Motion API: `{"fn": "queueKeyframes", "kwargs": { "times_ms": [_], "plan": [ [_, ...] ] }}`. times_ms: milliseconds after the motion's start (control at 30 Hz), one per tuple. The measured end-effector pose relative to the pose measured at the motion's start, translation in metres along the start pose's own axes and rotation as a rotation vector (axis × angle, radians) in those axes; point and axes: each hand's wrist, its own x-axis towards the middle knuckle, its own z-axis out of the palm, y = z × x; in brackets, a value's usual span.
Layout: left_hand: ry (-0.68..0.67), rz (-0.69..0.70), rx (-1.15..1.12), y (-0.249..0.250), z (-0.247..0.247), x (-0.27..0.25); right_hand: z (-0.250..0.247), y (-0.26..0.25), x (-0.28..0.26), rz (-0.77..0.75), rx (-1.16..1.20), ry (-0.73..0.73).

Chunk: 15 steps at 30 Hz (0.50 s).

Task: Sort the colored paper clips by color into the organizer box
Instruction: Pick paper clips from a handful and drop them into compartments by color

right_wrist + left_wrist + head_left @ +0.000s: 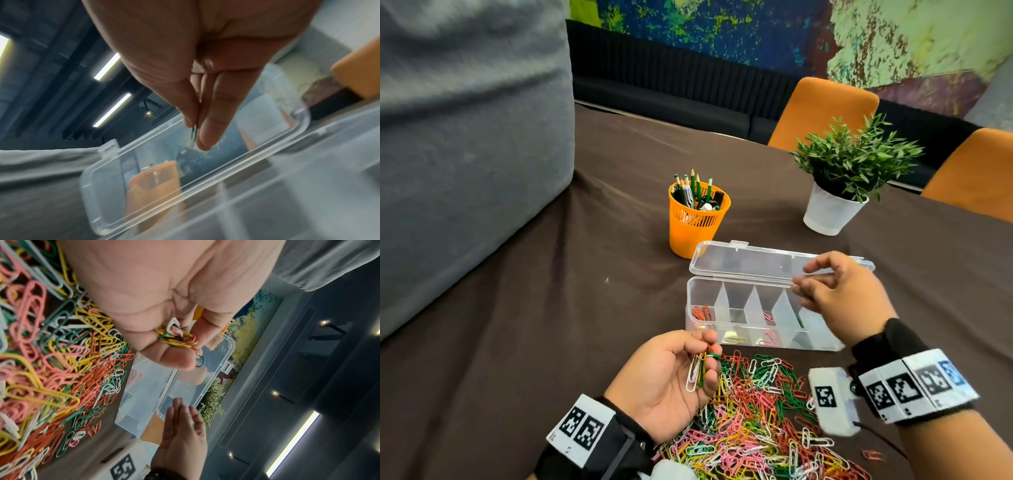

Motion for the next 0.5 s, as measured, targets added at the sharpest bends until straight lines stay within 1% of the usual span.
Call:
{"fn": "queueKeyframes", "kwargs": {
  "times_ms": [67,100,300,400,433,500],
  "plan": [
    [0.002,0.008,0.000,-0.001,0.002,-0.001,-0.022,0.009,0.003,0.003,-0.125,0.089],
    [0.003,0.017,0.004,-0.002,0.005,-0.003,-0.029,0.013,0.004,-0.001,-0.191,0.107],
    [0.002,0.063,0.041,-0.008,0.015,-0.010,-0.029,0.028,0.000,-0.056,-0.583,0.013],
    [0.029,0.072,0.037,-0.010,0.014,-0.009,-0.026,0.023,-0.013,-0.128,-0.582,0.007],
    [0.044,0.078,0.039,-0.010,0.014,-0.008,-0.023,0.021,-0.019,-0.151,-0.557,-0.015],
    [0.064,0.080,0.044,-0.011,0.015,-0.007,-0.015,0.014,-0.033,-0.198,-0.521,-0.112]
  ]
}}
